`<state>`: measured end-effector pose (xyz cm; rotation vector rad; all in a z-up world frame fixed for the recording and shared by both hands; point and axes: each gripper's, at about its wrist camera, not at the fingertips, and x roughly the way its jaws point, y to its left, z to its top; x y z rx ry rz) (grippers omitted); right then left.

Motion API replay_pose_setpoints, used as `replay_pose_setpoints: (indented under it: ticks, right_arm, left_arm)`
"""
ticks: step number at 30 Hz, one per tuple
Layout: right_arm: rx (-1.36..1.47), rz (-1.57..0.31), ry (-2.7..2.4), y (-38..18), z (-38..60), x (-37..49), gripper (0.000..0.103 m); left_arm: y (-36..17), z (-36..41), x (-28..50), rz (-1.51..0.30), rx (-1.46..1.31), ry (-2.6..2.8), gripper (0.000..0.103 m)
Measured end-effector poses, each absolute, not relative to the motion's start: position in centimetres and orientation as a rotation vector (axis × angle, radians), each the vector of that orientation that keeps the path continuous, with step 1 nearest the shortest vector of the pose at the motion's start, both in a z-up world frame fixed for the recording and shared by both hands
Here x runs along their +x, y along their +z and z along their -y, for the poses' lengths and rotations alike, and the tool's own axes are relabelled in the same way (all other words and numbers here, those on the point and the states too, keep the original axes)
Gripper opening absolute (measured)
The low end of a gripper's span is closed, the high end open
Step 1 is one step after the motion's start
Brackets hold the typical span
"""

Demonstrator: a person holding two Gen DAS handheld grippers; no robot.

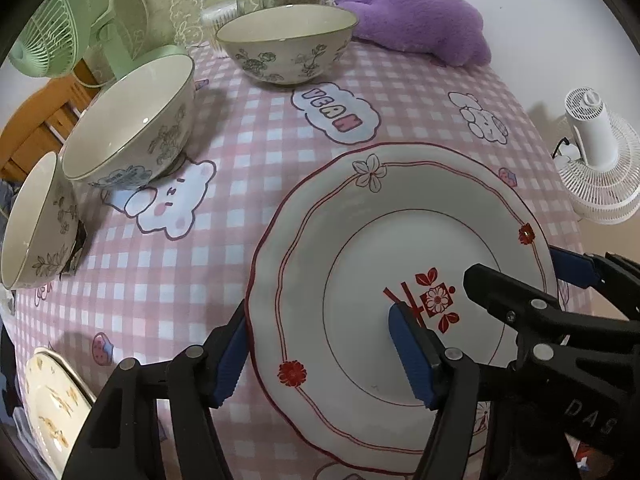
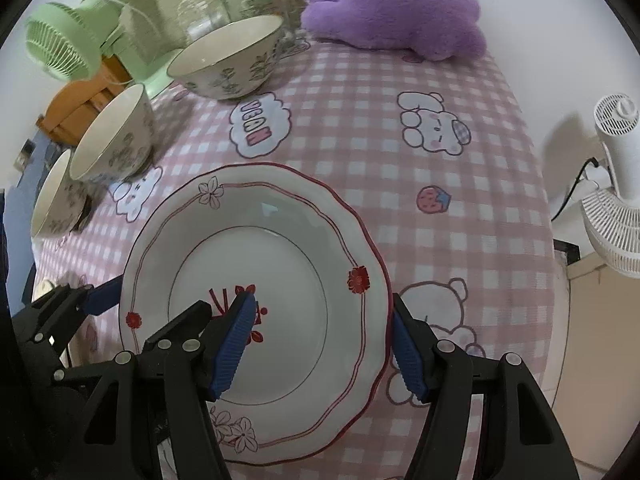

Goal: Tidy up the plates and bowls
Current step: 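Lift and carry the white plate with the right tool toward the plate stack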

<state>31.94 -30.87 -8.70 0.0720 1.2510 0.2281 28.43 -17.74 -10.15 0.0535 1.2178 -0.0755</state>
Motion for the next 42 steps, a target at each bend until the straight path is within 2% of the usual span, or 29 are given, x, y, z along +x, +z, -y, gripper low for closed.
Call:
replay_pose_setpoints:
  ticks: [3, 8, 13, 17, 42]
  right_arm:
    - [0.069, -1.257, 0.242, -8.9, 31.2, 32.1, 0.065]
    - [0.077, -1.257, 0.241, -9.2, 31.4, 32.3, 0.062]
    - [0.006, -1.243, 0.193, -9.5, 31.2, 32.2, 0.045]
    - [0.001, -1.253, 0.175, -9.5, 31.3, 32.0, 0.045]
    - [0.056, -1.230, 0.017, -4.8, 25.7, 25.3, 0.045]
  left_arm:
    - [-10.3, 17.4, 28.5, -1.216, 0.046, -0.075, 0.063]
    - [-10.5, 17.4, 28.8, -1.210, 0.043, -0.065, 0.062]
    - [-10.1, 17.0, 28.9, -1.209, -0.020, -0.065, 0.058]
    - [-10.2, 17.8, 28.5, -1.205, 0.062, -0.063, 0.058]
    - [-6.8, 11.6, 23.1, -1.206, 0.081, -0.177, 0.058]
